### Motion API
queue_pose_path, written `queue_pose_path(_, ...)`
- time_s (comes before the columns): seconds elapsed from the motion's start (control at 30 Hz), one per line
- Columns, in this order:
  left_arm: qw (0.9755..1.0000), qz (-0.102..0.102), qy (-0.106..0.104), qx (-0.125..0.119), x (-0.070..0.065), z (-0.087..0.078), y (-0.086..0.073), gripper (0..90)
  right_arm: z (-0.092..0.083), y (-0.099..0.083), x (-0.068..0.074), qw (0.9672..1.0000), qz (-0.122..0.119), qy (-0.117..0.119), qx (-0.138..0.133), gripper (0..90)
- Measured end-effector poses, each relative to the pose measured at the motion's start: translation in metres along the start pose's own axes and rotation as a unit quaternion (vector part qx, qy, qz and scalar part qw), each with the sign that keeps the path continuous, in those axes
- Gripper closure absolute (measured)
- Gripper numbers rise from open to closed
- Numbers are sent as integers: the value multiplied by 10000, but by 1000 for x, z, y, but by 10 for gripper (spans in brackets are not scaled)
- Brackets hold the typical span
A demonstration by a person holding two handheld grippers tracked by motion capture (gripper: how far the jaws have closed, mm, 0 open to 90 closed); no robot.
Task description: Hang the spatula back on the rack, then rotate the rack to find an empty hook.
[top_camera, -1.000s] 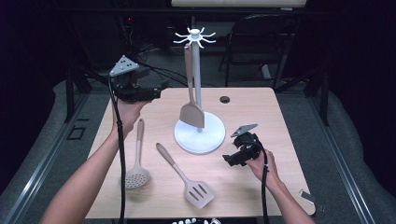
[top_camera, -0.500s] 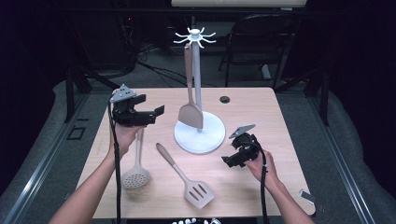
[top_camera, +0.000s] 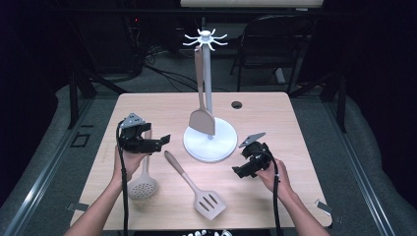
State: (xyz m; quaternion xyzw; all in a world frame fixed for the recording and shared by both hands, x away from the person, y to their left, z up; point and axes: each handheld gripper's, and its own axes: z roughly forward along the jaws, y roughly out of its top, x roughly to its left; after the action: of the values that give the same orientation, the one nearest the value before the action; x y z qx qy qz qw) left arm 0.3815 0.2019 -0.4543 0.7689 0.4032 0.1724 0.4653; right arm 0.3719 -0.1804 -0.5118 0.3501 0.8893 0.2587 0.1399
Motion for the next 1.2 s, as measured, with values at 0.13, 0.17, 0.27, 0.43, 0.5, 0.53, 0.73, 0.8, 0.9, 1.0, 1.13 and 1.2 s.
queue_pose_path(0.13, 10000, -94, 5, 13, 1, -2, -6, 81, 0, 2, 3, 10000, -56, 29, -36, 67)
queue_pose_path(0.17, 9999, -136, -20, 13, 2, -2, -7, 79, 0, 2, 4, 10000, -89, 28, -10, 67)
queue_pose_path(0.27, 9997, -230, -45, 5, 3, -3, -9, 76, -1, 1, 6, 9999, -122, 59, 0, 67)
queue_pose_path(0.43, 9995, -259, -148, 49, 1, -1, -10, 75, -3, -1, 7, 9999, -105, 20, 10, 68)
queue_pose_path(0.5, 9996, -239, -157, 74, 1, 1, -10, 74, -3, -3, 6, 10000, -61, 20, -4, 68)
queue_pose_path(0.53, 9994, -288, -181, 73, 2, 2, -10, 74, -3, -4, 5, 10000, -53, 10, 20, 69)
queue_pose_path(0.73, 9986, -472, -204, 106, 4, 4, -14, 72, -3, -5, 5, 10000, 5, 87, -23, 71)
queue_pose_path(0.8, 9986, -484, -194, 113, 5, 4, -14, 70, -6, -3, 8, 10000, -23, 23, -31, 106)
queue_pose_path(0.9, 9982, -549, -196, 130, 6, 4, -16, 63, -8, -1, 12, 9999, -77, 35, -77, 133)
queue_pose_path(1.0, 9978, -602, -192, 174, 7, 5, -19, 52, -8, 1, 16, 9999, -105, 66, -72, 141)
queue_pose_path(1.13, 9970, -708, -174, 252, 8, 6, -23, 34, -7, 2, 19, 9997, -110, 174, -101, 152)
queue_pose_path(1.2, 9967, -742, -151, 298, 9, 6, -23, 29, -8, 2, 21, 9997, -63, 211, -137, 167)
